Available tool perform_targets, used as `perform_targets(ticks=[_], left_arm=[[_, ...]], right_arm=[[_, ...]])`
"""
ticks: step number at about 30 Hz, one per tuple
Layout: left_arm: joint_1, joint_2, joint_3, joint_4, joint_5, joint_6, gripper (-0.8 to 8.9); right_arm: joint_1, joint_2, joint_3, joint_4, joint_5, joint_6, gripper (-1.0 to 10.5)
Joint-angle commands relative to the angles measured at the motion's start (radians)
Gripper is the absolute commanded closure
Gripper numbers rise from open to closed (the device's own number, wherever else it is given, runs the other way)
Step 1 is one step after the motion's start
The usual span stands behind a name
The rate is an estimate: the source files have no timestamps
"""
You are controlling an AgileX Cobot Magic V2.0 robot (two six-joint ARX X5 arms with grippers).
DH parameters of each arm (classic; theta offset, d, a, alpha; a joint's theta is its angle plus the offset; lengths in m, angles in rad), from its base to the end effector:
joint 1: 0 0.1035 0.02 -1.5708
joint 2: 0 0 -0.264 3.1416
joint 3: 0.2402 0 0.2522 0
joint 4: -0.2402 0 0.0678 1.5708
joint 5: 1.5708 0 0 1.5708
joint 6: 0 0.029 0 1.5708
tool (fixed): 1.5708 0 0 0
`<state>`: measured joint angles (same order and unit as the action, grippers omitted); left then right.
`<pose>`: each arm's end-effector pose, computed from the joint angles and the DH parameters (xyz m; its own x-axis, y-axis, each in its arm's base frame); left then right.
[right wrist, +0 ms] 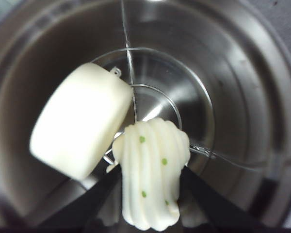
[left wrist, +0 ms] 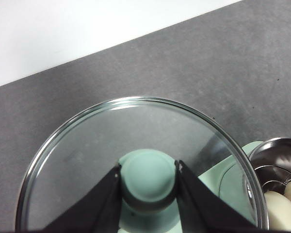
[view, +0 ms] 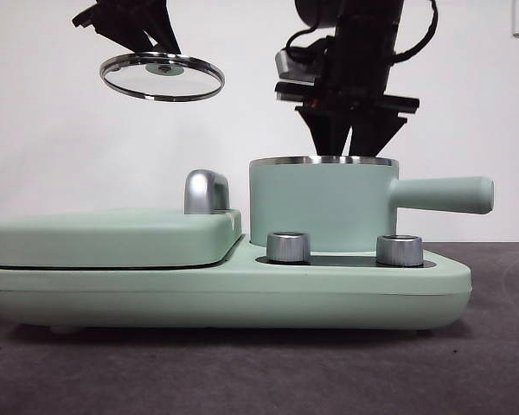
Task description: Put the buns in a small steamer
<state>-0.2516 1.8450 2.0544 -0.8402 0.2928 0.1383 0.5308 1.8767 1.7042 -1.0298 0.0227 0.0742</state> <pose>0.3813 -0.1066 0.4109 0.6770 -0.4720 -0.5647 0.5384 0.8407 -0.0573 0.3332 0.1948 0.2820 0.3221 0.1627 -0.9326 -0.4380 0.8989 0.0056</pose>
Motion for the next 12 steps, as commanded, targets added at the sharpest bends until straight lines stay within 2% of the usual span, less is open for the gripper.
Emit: perform_targets(ticks=[1,7,12], left_arm=[[-0.004,-0.010,0.037,0.023,0.006,-0.001,7.98],[-0.004,-0.010,0.037,0.023,0.006,-0.001,7.98],[-0.004,-0.010,0.037,0.023,0.006,-0.001,7.98]], right_arm=[[0.007,0.034,0.026,0.008,0.003,-0.011,7.9],[0.007,0.042,0.026,0.005,0.004,-0.011,6.6],[0.007,0.042,0.026,0.004,0.004,-0.027,6.0]])
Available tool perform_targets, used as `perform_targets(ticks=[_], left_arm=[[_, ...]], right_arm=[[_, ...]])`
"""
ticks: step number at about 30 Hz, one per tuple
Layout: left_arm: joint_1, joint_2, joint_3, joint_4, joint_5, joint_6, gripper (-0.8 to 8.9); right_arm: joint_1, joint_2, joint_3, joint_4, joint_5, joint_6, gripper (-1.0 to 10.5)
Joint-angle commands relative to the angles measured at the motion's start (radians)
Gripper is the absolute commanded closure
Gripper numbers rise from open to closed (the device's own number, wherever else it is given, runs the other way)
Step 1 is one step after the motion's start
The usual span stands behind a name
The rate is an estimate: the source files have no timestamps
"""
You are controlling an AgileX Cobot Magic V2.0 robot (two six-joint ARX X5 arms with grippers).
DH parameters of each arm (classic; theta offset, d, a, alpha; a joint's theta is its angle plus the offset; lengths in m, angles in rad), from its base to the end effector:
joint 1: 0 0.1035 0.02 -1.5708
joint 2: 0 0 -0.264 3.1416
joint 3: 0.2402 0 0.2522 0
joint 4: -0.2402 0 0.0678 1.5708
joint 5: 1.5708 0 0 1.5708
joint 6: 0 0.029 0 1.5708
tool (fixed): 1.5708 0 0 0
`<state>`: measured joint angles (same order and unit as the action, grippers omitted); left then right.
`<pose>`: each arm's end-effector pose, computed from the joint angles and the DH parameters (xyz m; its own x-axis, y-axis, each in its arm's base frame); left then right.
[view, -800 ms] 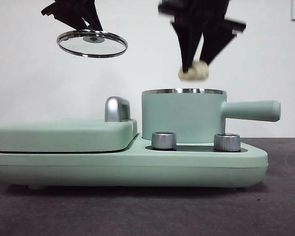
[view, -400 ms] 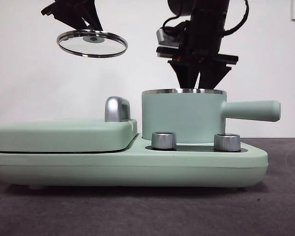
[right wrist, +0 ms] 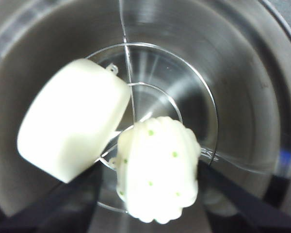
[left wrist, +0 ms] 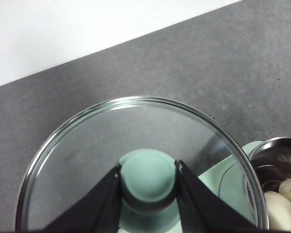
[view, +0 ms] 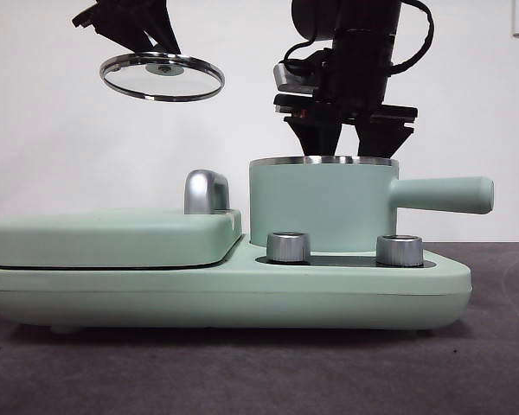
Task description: Put the buns in a small steamer
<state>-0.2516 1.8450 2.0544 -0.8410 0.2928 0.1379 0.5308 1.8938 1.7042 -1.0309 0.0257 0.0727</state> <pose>0.3812 -0.1066 0.4108 0.6765 -0.4719 -0.5653 0.5382 0.8408 -0.0579 0.3358 0.1962 0.2757 0.3089 0.1515 -0.9390 -0.4383 0.8988 0.0008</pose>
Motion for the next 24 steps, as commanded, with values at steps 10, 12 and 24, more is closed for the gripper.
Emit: perform_targets(ticks=[10,12,24], left_arm=[[-0.004,-0.010,0.037,0.023,0.006,0.000,7.98],[-0.004,-0.010,0.037,0.023,0.006,-0.001,7.98],[-0.022,-0.009,0.037,0.018,0.006,-0.001,7.98]], right_arm=[[0.008,-0.003,0.082,-0.008,0.030,-0.029,5.9],[0.008,-0.015,0.119,-0.032,0.032,-0.028,5.9],[0.009,-0.224,0.179,-0.215,0.066,-0.004,5.9]])
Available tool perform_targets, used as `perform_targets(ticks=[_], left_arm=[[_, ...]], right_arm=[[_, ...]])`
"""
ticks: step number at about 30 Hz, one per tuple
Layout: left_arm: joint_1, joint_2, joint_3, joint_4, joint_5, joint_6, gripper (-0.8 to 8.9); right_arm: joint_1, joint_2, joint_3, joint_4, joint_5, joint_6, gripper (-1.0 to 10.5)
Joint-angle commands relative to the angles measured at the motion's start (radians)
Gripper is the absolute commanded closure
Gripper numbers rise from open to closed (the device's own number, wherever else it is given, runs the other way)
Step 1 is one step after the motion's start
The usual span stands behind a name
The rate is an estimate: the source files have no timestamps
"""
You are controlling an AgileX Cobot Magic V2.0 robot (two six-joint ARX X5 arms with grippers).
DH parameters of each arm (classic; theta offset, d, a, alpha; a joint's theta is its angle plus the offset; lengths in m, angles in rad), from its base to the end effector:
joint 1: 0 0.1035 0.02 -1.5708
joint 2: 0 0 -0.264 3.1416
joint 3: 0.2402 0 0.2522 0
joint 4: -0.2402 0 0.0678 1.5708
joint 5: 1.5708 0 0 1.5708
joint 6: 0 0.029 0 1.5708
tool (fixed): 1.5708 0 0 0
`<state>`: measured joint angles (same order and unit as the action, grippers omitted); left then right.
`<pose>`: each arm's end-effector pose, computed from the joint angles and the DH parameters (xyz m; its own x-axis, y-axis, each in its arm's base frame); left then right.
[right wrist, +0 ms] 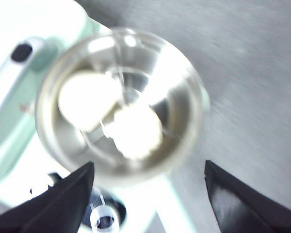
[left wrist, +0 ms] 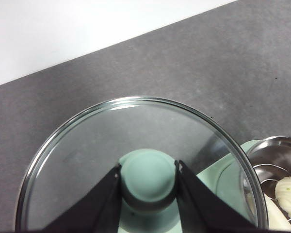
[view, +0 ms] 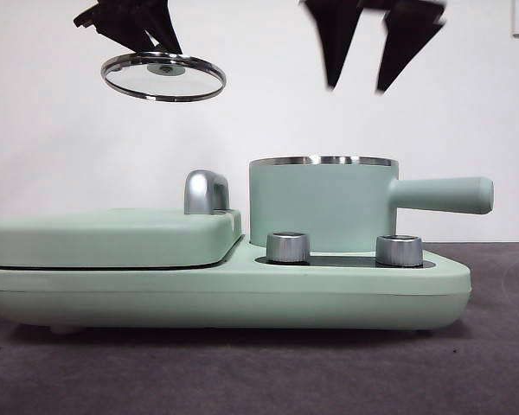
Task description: Put the buns in a small steamer
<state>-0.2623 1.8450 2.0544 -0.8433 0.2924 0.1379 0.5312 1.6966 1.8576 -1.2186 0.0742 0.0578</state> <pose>0.3799 -0.1107 0.4106 0.6704 -0.4785 -0.5671 0.5468 0.8353 -0.0584 0.2880 0.1667 0.3796 0.4597 0.1841 -0.8688 -0.4296 0.9023 -0.0361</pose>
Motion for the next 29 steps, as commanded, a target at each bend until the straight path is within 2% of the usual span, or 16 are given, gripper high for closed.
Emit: perform_targets(ticks=[1,7,15,23,29], left_arm=[[-0.017,-0.009,0.037,0.019,0.007,-0.001,7.98],[-0.066,-0.006,0.037,0.011,0.007,0.000,7.98],[-0.145,0.008,0.037,-0.006,0.007,0.000,7.98],[-0.240,0.021,0.037,-0.008,0.007,0.007,7.98],[-0.306,0.021,0.037,-0.020,0.007,0.011,7.98]], right_arm=[[0.010,-0.054,0.021,-0.042,0.026,0.011,5.9],[0.010,-0.274,-0.108,-0.044,0.032,0.012,5.9],[0.010,-0.678,-0.500,0.078,0.018,0.059,5.9],[0.010,-1.087,-0.888,0.285,-0.071,0.059,5.9],[0.010,-1.299,-1.020,0.293,-0.189,0.059,5.9]])
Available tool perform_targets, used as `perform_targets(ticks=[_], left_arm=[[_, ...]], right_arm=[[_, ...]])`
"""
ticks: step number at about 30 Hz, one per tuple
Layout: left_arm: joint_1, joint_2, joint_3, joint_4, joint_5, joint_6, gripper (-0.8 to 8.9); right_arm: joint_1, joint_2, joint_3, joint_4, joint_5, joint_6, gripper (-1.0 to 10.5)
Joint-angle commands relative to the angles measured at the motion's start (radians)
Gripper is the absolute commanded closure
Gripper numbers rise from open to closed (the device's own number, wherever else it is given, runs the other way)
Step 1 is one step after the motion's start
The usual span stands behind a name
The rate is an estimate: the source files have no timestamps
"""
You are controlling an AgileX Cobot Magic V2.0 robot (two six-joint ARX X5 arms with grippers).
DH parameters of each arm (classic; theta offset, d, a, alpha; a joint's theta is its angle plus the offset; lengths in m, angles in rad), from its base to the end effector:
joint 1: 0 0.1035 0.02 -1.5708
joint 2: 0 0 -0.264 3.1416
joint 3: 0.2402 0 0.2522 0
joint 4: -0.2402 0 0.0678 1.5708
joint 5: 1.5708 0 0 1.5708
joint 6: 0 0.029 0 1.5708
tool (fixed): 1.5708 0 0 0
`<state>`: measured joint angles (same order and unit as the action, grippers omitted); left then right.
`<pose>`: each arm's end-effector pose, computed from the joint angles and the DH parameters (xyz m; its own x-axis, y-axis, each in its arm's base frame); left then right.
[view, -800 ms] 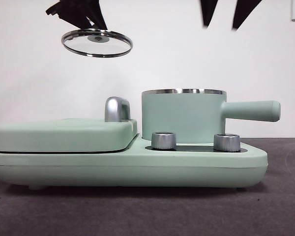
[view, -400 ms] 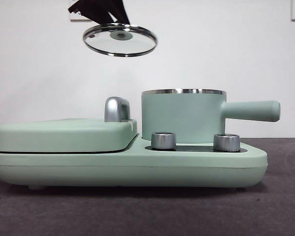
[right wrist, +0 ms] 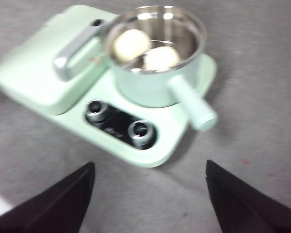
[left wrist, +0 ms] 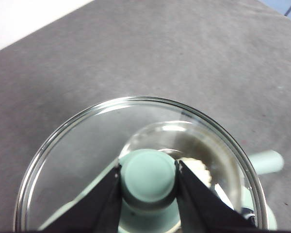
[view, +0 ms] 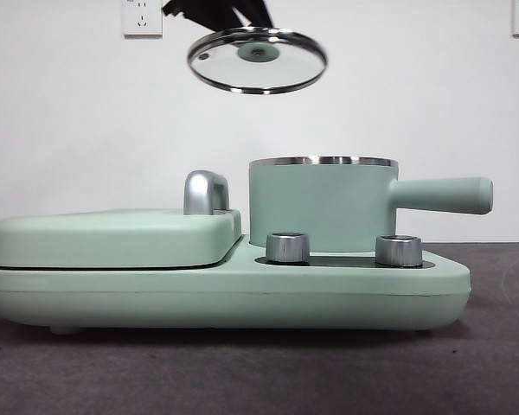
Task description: Put the buns in a small steamer
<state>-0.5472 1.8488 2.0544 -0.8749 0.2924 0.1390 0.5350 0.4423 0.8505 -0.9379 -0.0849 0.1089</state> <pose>0.3329 -0.2126 0.4068 0.4913 -0.6369 -0.5941 0.7580 0.6486 -0.0685 0.0554 0.0357 0.3199 0.6965 0.5113 -0.5034 -0.5203 0.8430 0.1364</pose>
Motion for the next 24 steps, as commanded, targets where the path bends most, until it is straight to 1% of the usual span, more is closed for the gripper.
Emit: perform_targets(ticks=[1,3,10,12,14,24], left_arm=[[-0.031,0.018,0.037,0.006,0.007,0.010,7.98],[-0.047,0.019,0.034,0.000,0.007,0.009,7.98],[-0.094,0.043,0.031,0.014,0.007,0.008,7.98],[-0.105,0.057,0.031,0.029,0.007,0.010,7.98],[-0.117,0.075,0.031,0.043,0.007,0.034,7.98],[-0.122,0.185,0.031,0.066,0.007,0.036,7.98]], right_arm=[[0.006,-0.068,-0.022,0.007,-0.048,0.010,5.9],[0.006,-0.107,-0.030,-0.009,-0.068,0.011,5.9],[0.006,-0.185,-0.030,-0.013,-0.071,0.016,5.9],[0.006,-0.188,-0.030,-0.013,-0.072,0.023,5.9],[0.006,-0.188,-0.030,-0.012,-0.072,0.026,5.9],[0.006,-0.189,-0.030,-0.012,-0.069,0.030,5.8]])
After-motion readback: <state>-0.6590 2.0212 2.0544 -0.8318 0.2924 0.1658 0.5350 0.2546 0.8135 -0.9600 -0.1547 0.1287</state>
